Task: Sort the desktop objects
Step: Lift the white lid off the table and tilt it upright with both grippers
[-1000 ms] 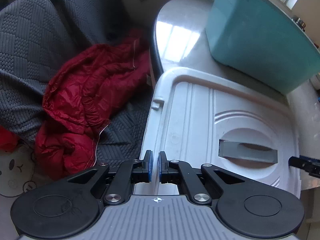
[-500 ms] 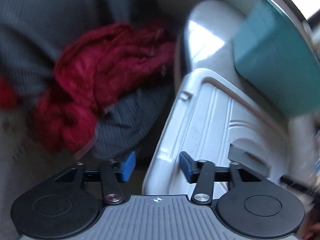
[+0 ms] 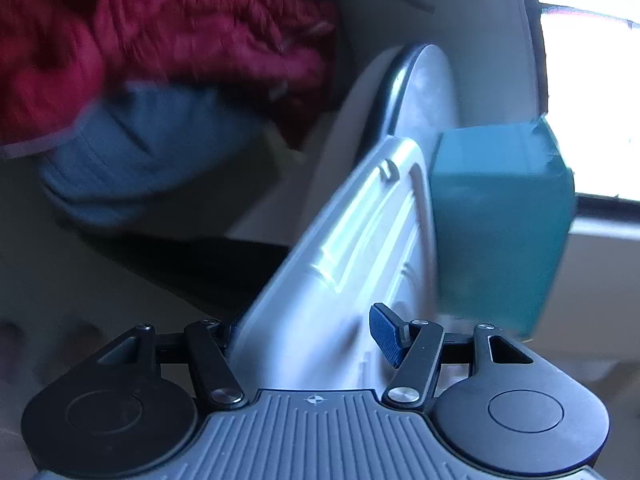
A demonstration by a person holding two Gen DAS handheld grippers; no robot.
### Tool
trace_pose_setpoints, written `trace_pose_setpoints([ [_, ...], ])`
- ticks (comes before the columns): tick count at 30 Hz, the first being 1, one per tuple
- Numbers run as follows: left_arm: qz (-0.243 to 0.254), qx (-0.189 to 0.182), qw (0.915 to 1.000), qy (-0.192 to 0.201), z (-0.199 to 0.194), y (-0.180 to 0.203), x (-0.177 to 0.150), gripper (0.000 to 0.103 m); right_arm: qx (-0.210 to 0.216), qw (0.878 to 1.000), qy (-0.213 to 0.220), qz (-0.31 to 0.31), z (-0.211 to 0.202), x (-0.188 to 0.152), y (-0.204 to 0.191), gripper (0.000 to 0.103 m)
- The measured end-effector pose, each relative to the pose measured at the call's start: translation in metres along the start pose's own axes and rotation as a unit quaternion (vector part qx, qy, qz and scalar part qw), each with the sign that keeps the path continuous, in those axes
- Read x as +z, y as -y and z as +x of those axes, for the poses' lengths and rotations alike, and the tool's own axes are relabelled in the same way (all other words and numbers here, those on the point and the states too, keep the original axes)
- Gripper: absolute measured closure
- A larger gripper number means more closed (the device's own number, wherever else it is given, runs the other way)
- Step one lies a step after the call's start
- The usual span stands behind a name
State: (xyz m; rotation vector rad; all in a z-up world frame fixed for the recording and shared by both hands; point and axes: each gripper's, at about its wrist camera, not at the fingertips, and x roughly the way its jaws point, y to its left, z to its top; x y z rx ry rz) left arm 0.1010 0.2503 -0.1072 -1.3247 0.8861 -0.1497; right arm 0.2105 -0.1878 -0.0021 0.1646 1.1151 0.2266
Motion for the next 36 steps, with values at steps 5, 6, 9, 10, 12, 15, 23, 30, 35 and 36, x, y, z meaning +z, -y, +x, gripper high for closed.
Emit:
trace_pose_setpoints([
  [5,-0.001,-0.050,0.9985,0.023,0.006,-0.008,-0.010,0.055,0.002,1.000,0.002,-0.001,-0.001,0.000,0.000,0.061],
  [6,-0.005,-0.070,0.9971,0.029,0.005,-0.010,-0.012,0.065,0.002,1.000,0.001,-0.005,-0.001,-0.001,-0.001,0.058],
  [9,-0.012,-0.131,0.9903,0.045,0.002,-0.007,-0.021,0.088,-0.001,1.000,0.006,-0.023,-0.003,-0.003,-0.005,0.057],
  [10,-0.006,-0.135,0.9896,0.048,0.003,-0.005,-0.023,0.089,-0.002,1.000,0.008,-0.025,-0.004,-0.003,-0.006,0.057],
  [12,-0.003,-0.139,0.9890,0.050,0.003,-0.001,-0.025,0.091,-0.004,1.000,0.008,-0.028,-0.005,-0.002,-0.007,0.057],
  [15,-0.001,-0.141,0.9887,0.050,0.001,0.005,-0.029,0.092,-0.004,1.000,0.006,-0.029,-0.008,-0.001,-0.007,0.057],
  [23,0.003,-0.143,0.9884,0.049,-0.003,0.008,-0.029,0.094,-0.002,1.000,-0.016,-0.008,-0.015,0.005,-0.005,0.042],
  [30,0.005,-0.136,0.9893,0.052,-0.013,0.012,-0.033,0.094,-0.007,0.997,-0.044,0.058,-0.025,-0.010,0.002,0.036],
  [35,-0.008,-0.137,0.9891,0.052,-0.009,0.008,-0.029,0.094,0.005,0.982,-0.089,0.166,-0.029,-0.035,0.019,0.032],
  [36,-0.009,-0.140,0.9889,0.051,-0.009,0.007,-0.029,0.094,0.010,0.981,-0.086,0.172,-0.031,-0.042,0.021,0.032],
])
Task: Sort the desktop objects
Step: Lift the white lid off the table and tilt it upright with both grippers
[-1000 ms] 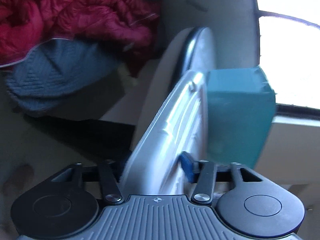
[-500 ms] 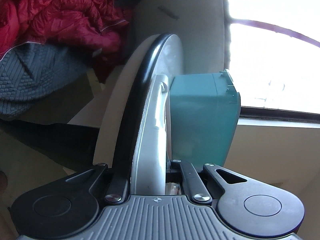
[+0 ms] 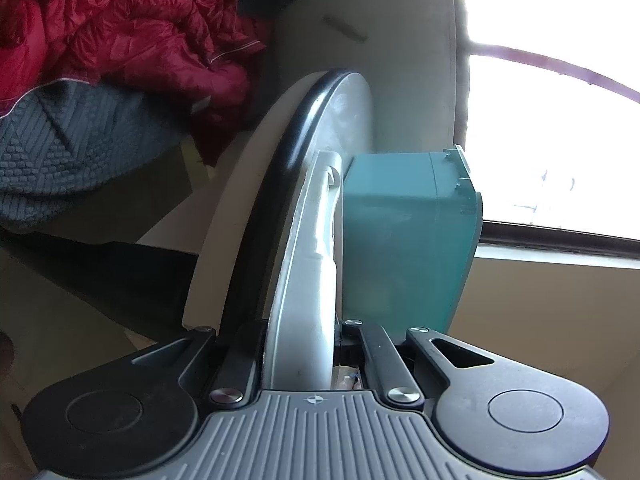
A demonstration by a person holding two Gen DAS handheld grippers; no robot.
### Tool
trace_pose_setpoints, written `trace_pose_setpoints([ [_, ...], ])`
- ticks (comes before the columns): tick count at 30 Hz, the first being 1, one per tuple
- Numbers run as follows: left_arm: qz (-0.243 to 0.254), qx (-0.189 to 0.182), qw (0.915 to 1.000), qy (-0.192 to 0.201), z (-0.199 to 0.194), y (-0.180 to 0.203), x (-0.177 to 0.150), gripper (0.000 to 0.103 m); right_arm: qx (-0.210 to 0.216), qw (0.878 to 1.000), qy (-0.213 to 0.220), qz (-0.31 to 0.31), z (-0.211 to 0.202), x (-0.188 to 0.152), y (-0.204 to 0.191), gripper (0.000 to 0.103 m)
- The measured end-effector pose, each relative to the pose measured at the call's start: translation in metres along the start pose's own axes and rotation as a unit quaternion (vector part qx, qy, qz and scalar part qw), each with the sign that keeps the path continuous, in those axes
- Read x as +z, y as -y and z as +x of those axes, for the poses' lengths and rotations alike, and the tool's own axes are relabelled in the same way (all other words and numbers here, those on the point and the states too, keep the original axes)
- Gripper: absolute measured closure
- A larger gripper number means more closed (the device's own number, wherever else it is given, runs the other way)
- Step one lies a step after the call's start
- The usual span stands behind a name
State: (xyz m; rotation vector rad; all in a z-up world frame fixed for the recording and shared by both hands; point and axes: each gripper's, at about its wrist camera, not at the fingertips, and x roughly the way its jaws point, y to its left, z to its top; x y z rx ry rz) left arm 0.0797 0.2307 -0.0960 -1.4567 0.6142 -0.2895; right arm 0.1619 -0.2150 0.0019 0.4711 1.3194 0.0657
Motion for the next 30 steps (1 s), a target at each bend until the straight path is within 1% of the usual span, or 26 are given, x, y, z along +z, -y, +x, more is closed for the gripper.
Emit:
trace_pose_setpoints([
  [2,-0.003,-0.002,1.0000,-0.002,0.001,-0.001,0.001,0.094,0.007,1.000,0.008,0.001,0.000,-0.006,0.003,0.032],
  [4,-0.010,-0.003,0.9999,-0.004,0.003,-0.004,0.001,0.094,0.018,1.000,-0.007,0.021,0.007,-0.008,0.009,0.032],
  [5,-0.012,-0.003,0.9999,-0.004,0.003,-0.005,0.001,0.093,0.035,0.999,-0.016,0.037,0.011,-0.008,0.013,0.032],
  [7,-0.008,0.000,1.0000,-0.005,0.005,-0.004,0.001,0.093,0.091,0.993,-0.025,0.071,0.019,-0.013,0.021,0.032],
  [8,-0.005,0.001,1.0000,-0.006,0.006,-0.004,0.001,0.093,0.111,0.990,-0.030,0.084,0.023,-0.015,0.022,0.032],
  [9,-0.005,0.003,1.0000,-0.005,0.007,-0.005,0.003,0.093,0.115,0.989,-0.030,0.091,0.025,-0.018,0.023,0.032],
  [11,-0.006,0.005,1.0000,0.001,0.005,-0.006,0.005,0.093,0.119,0.989,-0.019,0.085,0.024,-0.021,0.023,0.036],
  [13,-0.004,0.005,1.0000,0.007,0.003,-0.005,0.009,0.093,0.128,0.989,-0.004,0.071,0.016,-0.022,0.020,0.045],
  [14,0.002,0.005,1.0000,0.007,0.001,-0.003,0.010,0.093,0.131,0.989,0.003,0.065,0.011,-0.022,0.019,0.046],
  [18,0.028,0.003,0.9996,-0.003,0.003,0.008,0.016,0.094,0.146,0.987,0.038,0.045,-0.007,-0.023,0.016,0.055],
  [19,0.035,-0.002,0.9994,-0.008,0.004,0.013,0.016,0.094,0.153,0.986,0.045,0.041,-0.013,-0.023,0.015,0.060],
  [21,0.052,-0.013,0.9984,-0.019,0.006,0.023,0.015,0.094,0.162,0.985,0.053,0.032,-0.022,-0.024,0.010,0.060],
  [23,0.067,-0.011,0.9975,-0.020,0.007,0.031,0.015,0.094,0.162,0.984,0.065,0.025,-0.030,-0.027,0.006,0.059],
  [26,0.063,-0.017,0.9976,-0.023,0.008,0.032,0.014,0.094,0.163,0.983,0.076,0.026,-0.035,-0.029,0.009,0.060],
  [30,0.073,-0.014,0.9968,-0.030,0.006,0.033,0.011,0.094,0.160,0.983,0.083,0.030,-0.038,-0.034,0.013,0.060],
])
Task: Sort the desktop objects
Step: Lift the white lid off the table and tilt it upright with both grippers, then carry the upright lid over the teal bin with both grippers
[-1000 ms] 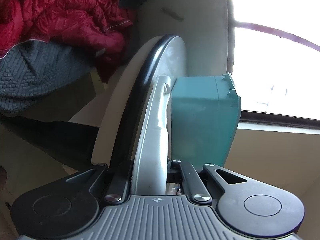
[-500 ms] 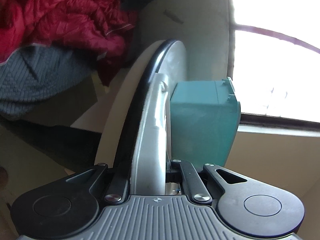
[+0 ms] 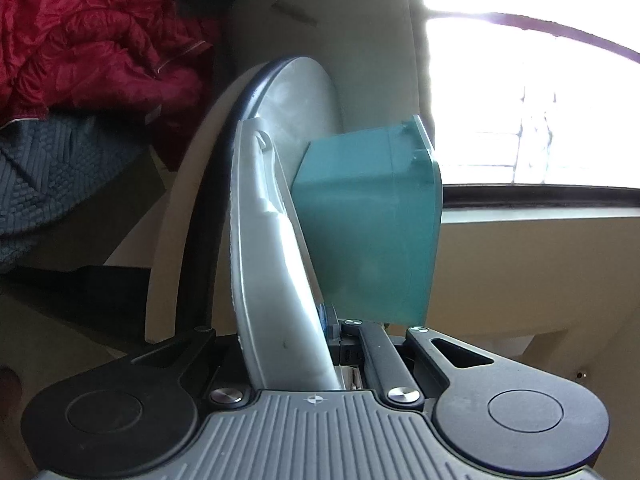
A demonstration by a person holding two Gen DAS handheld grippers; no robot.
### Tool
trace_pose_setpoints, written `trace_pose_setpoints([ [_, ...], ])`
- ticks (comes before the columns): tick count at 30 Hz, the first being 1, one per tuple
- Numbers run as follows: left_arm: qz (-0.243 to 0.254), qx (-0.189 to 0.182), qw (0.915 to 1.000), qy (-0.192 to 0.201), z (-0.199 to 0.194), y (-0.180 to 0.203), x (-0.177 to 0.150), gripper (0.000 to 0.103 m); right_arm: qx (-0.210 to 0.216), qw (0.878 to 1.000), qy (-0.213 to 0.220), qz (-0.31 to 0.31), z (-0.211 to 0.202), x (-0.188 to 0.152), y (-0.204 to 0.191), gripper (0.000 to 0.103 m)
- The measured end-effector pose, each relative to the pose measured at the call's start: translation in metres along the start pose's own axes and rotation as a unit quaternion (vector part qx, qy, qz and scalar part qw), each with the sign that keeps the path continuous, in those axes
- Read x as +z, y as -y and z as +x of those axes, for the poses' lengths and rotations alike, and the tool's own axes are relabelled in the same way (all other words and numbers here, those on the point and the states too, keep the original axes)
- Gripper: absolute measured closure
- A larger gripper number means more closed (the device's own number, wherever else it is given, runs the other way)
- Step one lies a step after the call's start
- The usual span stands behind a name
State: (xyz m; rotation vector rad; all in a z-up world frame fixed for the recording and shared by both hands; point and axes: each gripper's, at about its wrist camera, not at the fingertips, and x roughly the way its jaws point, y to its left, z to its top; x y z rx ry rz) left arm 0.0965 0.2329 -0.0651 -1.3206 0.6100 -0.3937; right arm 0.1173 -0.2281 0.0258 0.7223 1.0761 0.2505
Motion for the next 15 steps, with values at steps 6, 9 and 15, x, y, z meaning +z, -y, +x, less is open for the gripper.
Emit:
trace_pose_setpoints([
  [6,0.006,0.002,0.9999,-0.010,-0.005,0.000,-0.005,0.094,-0.003,1.000,0.006,0.003,-0.001,0.000,0.000,0.059],
  [9,0.010,0.001,0.9998,-0.015,-0.009,0.000,-0.007,0.094,-0.004,1.000,0.012,0.003,-0.005,-0.003,-0.002,0.059],
  [15,0.017,-0.004,0.9992,-0.035,-0.022,-0.002,-0.015,0.094,-0.012,1.000,0.028,0.002,-0.015,-0.020,-0.009,0.059],
])
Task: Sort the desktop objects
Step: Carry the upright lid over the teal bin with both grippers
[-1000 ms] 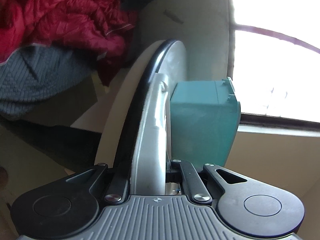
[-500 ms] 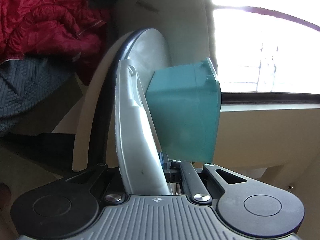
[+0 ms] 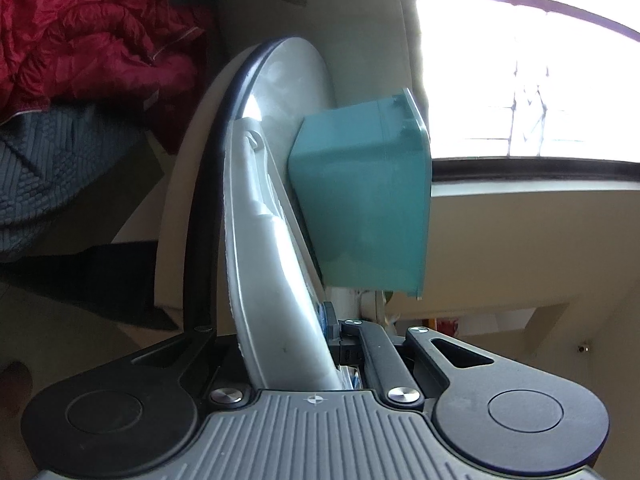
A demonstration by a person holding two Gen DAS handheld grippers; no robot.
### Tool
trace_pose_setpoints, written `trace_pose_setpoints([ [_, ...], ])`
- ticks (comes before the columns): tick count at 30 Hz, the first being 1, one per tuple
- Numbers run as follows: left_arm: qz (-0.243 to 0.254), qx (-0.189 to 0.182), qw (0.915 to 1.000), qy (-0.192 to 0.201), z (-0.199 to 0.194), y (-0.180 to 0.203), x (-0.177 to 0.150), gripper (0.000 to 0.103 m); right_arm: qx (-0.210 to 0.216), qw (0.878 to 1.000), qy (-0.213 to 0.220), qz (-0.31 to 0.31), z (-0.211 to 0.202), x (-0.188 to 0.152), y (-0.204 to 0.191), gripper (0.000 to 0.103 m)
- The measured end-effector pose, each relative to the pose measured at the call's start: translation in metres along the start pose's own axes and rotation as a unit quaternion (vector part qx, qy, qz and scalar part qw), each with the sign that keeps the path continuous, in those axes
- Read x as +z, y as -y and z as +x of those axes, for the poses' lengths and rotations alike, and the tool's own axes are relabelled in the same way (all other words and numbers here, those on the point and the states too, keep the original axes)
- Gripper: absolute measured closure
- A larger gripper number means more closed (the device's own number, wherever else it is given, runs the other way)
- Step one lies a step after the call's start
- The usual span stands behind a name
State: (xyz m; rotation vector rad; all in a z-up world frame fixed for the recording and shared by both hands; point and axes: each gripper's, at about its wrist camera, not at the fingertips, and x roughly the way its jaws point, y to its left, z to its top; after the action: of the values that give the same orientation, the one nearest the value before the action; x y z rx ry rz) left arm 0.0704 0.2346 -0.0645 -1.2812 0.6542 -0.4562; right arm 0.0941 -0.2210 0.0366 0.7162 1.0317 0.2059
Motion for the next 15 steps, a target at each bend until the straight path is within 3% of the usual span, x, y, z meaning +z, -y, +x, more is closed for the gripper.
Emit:
trace_pose_setpoints([
  [15,0.008,-0.031,0.9992,-0.025,-0.025,0.002,-0.030,0.094,-0.019,0.998,0.058,-0.017,-0.051,-0.048,-0.003,0.059],
])
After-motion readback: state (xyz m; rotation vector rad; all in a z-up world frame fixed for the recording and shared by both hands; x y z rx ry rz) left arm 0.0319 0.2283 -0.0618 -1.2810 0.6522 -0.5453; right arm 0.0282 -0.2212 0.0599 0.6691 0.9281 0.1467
